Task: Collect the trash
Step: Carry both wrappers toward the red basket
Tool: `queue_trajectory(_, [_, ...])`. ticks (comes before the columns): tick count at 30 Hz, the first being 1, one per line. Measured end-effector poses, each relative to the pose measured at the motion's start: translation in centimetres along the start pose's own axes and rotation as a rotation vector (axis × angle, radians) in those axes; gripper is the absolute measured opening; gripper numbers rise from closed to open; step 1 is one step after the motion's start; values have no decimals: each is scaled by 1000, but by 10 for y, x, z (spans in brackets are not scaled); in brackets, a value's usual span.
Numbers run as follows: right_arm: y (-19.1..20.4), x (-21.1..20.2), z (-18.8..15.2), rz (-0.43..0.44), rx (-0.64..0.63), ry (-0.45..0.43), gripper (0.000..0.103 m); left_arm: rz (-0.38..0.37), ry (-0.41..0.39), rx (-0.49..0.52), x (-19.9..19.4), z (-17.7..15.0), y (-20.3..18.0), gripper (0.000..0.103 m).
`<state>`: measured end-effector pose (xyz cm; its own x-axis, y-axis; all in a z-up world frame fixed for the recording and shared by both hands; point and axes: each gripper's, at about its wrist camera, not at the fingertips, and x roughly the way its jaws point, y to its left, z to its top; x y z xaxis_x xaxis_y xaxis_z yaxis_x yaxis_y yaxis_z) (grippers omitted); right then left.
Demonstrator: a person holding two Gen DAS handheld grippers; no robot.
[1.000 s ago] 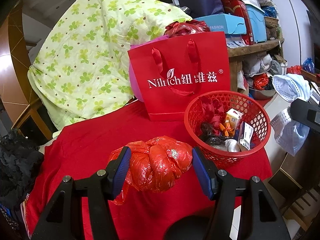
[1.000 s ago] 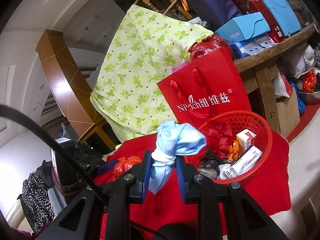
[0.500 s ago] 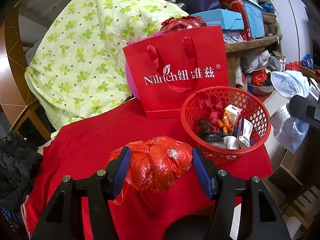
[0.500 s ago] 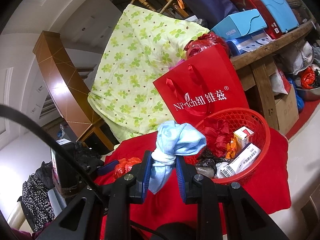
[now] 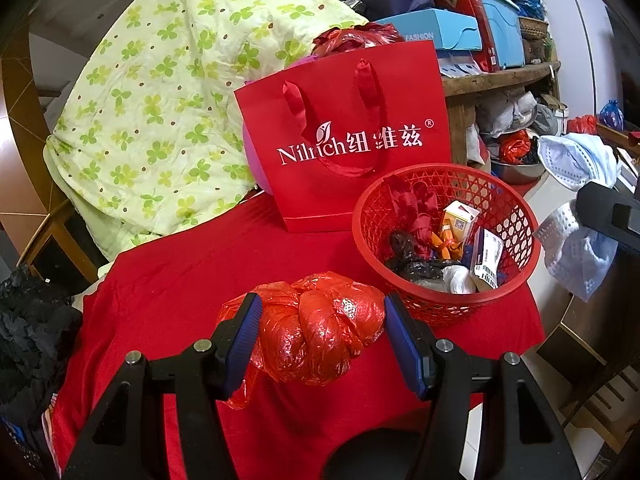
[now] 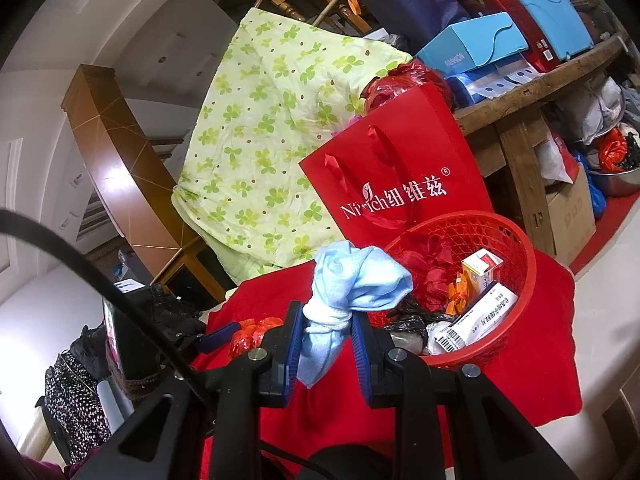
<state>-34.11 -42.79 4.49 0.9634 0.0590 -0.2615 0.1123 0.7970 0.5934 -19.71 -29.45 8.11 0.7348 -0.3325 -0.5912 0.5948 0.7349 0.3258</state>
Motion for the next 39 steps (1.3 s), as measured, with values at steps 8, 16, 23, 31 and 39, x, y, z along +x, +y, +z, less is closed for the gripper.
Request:
queue_trajectory(8, [-8,0,0,-8,19,2,25,-10,10,12,3,-1,-4,64])
queue_trajectory(16, [-17,0,0,-17,35,2,26,-16,20,27,8,-2,-12,65])
queue_trajectory(23, [-24,1,-1,-23,47,2,26,-20,29,33,12,-3,-18,65])
queue_trajectory(31, [-33,-1,-3,-36,65,0,26,-27,39,47,17,-3,-25,65])
queue_trajectory(39, [-44,-1,-2,-49,83,0,25,-37,52,57,24,-4,-33,65])
